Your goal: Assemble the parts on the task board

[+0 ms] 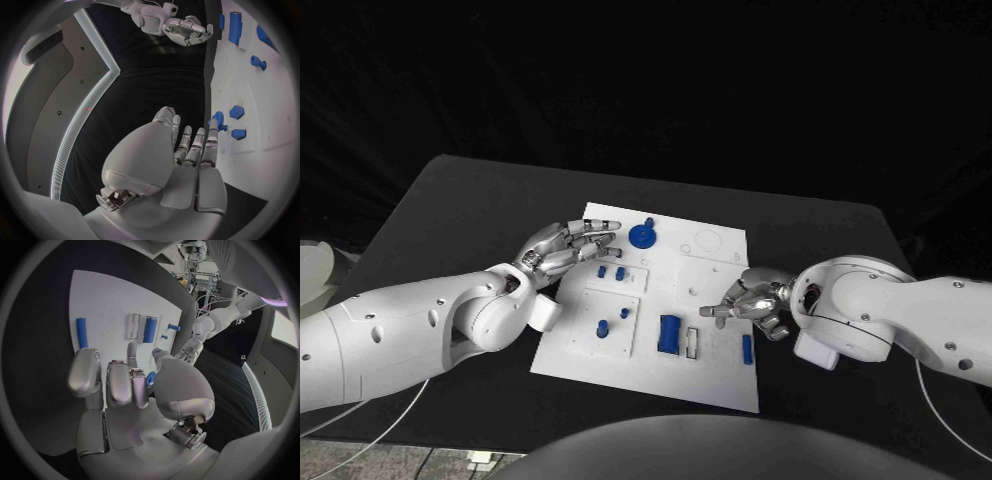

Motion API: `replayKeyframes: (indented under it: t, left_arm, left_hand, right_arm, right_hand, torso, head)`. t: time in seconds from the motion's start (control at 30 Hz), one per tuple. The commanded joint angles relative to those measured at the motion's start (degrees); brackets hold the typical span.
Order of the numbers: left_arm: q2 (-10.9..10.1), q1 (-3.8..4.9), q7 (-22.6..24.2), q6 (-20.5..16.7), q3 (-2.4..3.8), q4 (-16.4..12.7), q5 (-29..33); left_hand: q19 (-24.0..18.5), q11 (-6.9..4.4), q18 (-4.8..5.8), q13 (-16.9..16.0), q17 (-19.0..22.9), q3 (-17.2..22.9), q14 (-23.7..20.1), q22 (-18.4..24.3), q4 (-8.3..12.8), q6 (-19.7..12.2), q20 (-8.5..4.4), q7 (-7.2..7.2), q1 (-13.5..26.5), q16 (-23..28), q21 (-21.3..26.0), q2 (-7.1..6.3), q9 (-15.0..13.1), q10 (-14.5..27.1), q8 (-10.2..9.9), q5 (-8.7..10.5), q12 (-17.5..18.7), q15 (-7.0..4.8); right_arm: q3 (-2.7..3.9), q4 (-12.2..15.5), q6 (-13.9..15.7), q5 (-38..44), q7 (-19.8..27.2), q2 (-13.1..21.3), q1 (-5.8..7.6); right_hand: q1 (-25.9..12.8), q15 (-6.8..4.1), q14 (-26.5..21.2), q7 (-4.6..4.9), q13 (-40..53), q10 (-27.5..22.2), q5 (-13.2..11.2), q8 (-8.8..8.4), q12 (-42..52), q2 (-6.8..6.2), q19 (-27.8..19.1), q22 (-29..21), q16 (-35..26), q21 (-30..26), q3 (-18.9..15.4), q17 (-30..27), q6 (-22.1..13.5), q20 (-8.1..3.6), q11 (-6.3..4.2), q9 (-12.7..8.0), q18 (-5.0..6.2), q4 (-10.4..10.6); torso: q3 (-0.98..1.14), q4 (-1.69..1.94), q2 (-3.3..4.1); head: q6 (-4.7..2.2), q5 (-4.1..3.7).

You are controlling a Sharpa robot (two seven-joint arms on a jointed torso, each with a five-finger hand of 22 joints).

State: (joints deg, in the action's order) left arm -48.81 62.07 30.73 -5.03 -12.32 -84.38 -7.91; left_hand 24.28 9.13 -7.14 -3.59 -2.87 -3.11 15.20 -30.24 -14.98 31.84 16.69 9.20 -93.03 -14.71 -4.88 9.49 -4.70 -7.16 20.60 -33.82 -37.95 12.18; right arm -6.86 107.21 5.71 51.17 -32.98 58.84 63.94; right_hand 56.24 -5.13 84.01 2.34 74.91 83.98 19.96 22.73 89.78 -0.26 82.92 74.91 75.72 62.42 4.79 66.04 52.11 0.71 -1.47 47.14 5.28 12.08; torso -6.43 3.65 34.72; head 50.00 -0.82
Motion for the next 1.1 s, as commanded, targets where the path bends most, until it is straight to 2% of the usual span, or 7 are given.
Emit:
replayKeyframes:
  t: [0.03, 0.17, 0.37, 0.6, 0.9, 1.1]
  left_arm:
    - [-0.01, -0.02, 0.47, 0.63, 0.05, -0.16, 0.01]
    - [0.0, -0.03, 0.41, 0.61, 0.05, -0.2, 0.01]
    - [0.06, -0.03, 0.37, 0.64, 0.05, -0.17, 0.01]
    - [0.13, -0.04, 0.35, 0.7, 0.05, -0.11, 0.01]
    - [0.11, -0.08, 0.25, 0.73, 0.05, 0.02, 0.01]
    - [0.12, -0.1, 0.17, 0.79, 0.05, 0.11, 0.01]
  left_hand:
    - [0.49, 0.31, 0.25, -0.06, -0.07, 0.39, -0.04, 0.07, -0.03, -0.12, -0.06, 0.36, -0.56, -0.4, 0.01, 0.08, 0.07, -0.21, -0.16, -0.25, -0.39, 0.35]
    - [0.49, 0.31, 0.25, -0.06, -0.07, 0.39, -0.04, 0.07, -0.03, -0.12, -0.06, 0.36, -0.56, -0.4, 0.01, 0.08, 0.07, -0.21, -0.16, -0.25, -0.39, 0.35]
    - [0.49, 0.31, 0.25, -0.06, -0.07, 0.39, -0.04, 0.07, -0.03, -0.12, -0.06, 0.36, -0.56, -0.4, 0.01, 0.08, 0.07, -0.21, -0.16, -0.25, -0.39, 0.35]
    - [0.52, 0.34, 0.25, -0.08, -0.08, 0.46, -0.01, 0.09, 0.02, -0.05, -0.06, 0.38, -0.59, -0.43, 0.0, 0.01, 0.07, -0.29, -0.14, -0.28, -0.45, 0.32]
    - [0.53, 0.35, 0.25, -0.07, -0.08, 0.5, -0.01, 0.1, 0.04, -0.04, -0.06, 0.38, -0.6, -0.43, -0.01, -0.01, 0.07, -0.29, -0.14, -0.3, -0.38, 0.32]
    - [0.54, 0.36, 0.25, -0.07, -0.08, 0.55, -0.02, 0.11, 0.07, -0.03, -0.06, 0.39, -0.63, -0.42, -0.01, -0.03, 0.07, -0.31, -0.14, -0.32, -0.37, 0.31]
  right_arm:
    - [-0.19, -0.49, -4.82, 7.3, -2.09, 1.19, 0.09]
    - [-0.43, -0.97, -6.57, 10.61, -2.76, 2.59, -0.1]
    - [-0.63, -1.58, -7.82, 13.62, -3.29, 3.58, -0.88]
    - [-0.72, -1.88, -8.27, 18.28, -3.59, 3.65, -1.6]
    - [-0.75, -2.06, -8.15, 19.67, -3.64, 3.13, -2.56]
    - [-0.76, -2.17, -7.87, 19.65, -3.62, 2.65, -3.09]
  right_hand:
    - [1.24, -0.43, 2.28, 0.0, 15.09, 6.02, 2.46, 0.4, 0.22, 0.13, 0.58, 8.1, 0.22, 0.4, 0.3, 0.03, -0.29, 0.02, -0.46, -0.19, -0.16, -0.68]
    - [2.58, -0.42, 2.25, 0.01, 15.09, 6.02, 5.76, 0.3, 0.22, 0.08, 0.61, 8.18, 0.22, 0.46, 0.86, 0.02, -0.32, 0.02, -0.45, -0.56, -0.18, -1.51]
    - [2.53, -0.42, 2.28, -0.02, 15.09, 6.02, 6.92, 0.35, 0.22, 0.22, 0.68, 8.27, 0.34, 0.7, 1.01, 0.19, 0.1, 0.03, -0.47, -0.82, -0.23, -1.39]
    - [2.02, -0.56, 2.35, -0.32, 15.09, 6.02, 6.4, 0.69, 0.22, 0.27, 0.8, 8.39, 0.56, 1.04, 0.9, 0.5, 1.42, -0.04, -0.71, -1.0, -0.27, -0.97]
    - [1.44, -0.84, 2.32, -0.74, 15.09, 6.02, 4.17, 1.23, 0.22, 0.2, 0.84, 8.43, 0.55, 1.08, 0.58, 0.42, 2.74, -0.27, -1.05, -0.79, -0.27, -0.48]
    - [1.34, -0.88, 2.31, -0.76, 15.09, 6.02, 3.69, 1.24, 0.22, 0.21, 0.84, 8.43, 0.54, 1.07, 0.51, 0.39, 2.78, -0.31, -1.07, -0.77, -0.28, -0.36]
  torso:
    - [-0.01, -0.06, 0.16]
    - [-0.03, -0.02, 0.14]
    - [0.0, -0.08, 0.12]
    - [0.06, 0.07, 0.07]
    - [0.03, 0.0, 0.1]
    - [0.02, 0.01, 0.12]
  head:
    - [0.0, -0.1]
    - [0.0, -0.36]
    - [0.0, -0.54]
    - [0.0, -0.72]
    - [0.0, -0.58]
    - [0.0, -0.53]
